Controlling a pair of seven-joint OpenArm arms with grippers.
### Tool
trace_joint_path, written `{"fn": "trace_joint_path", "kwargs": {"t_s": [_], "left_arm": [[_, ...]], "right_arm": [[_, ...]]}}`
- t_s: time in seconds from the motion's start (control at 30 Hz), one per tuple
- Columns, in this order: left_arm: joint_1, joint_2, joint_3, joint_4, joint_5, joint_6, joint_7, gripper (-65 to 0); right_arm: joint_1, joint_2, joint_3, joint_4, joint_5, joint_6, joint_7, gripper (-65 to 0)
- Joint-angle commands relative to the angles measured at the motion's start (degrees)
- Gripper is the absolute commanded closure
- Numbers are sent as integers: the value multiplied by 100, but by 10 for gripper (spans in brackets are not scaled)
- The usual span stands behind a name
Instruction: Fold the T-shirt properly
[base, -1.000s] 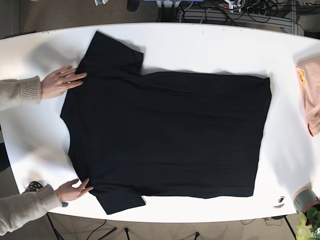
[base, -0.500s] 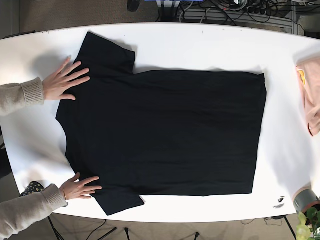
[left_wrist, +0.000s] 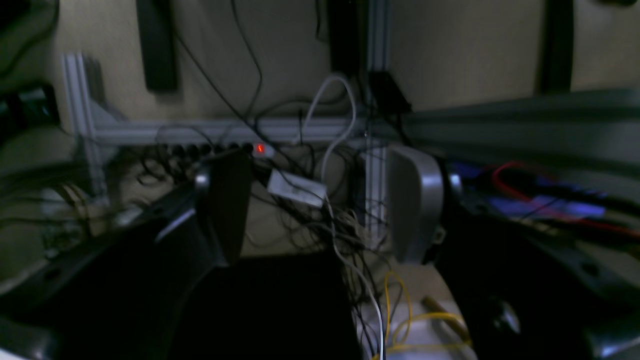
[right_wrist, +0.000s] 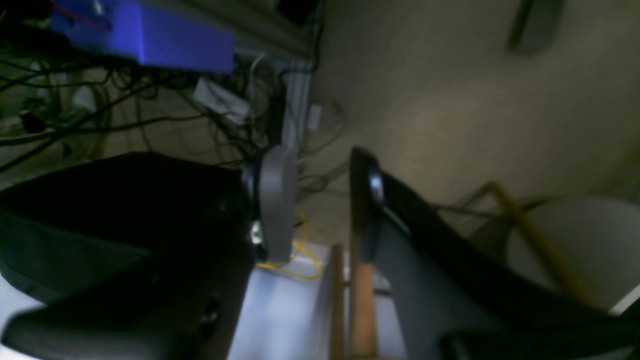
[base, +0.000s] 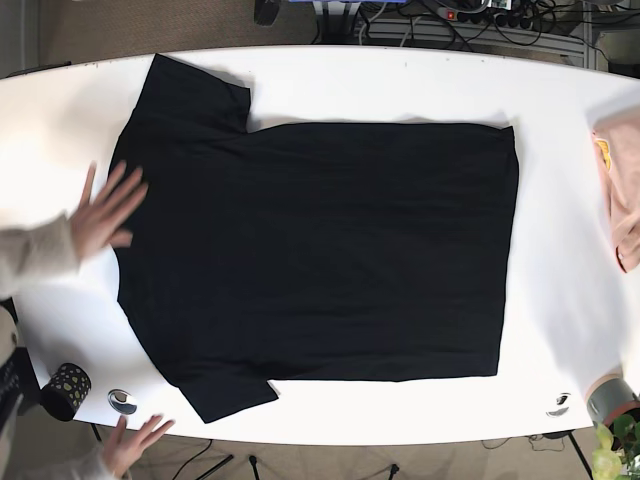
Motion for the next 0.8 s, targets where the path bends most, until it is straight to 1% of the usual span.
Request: {"fn": "trace_joint_path", "kwargs": {"t_s": [0.0,0.1,0.17,0.3,0.43,0.6,0.77], "left_arm": [[123,-19,-7,401,-26,-9,-100,-385],[123,-19,-16,709,-35,-9,-100,-385],[114,25,-16,858,-132,-9,-100,-385],[61,51,-148,1060,-668,-18,-100,-385],[-255,78,-359,1096,-1116,-36,-100,-385],[-589,86,-473,1096,-1424,-45,-100,-385],[-836,34,-482,1096,-2039,-45,-100,-388]], "right_arm": [[-238,5,112,450,41,50,114,-173],[-326,-4,244,784,59,50,114,-173],[-343,-4,341,942,270,50,114,-173],[-317,-4,578,1215,841,50,88,-173],[-141,31,727,1558,1272,50,-167,-173],[237,13,903,1628,1535,59,-343,-173],[712,-4,938,1637,1782,59,-396,-173]]}}
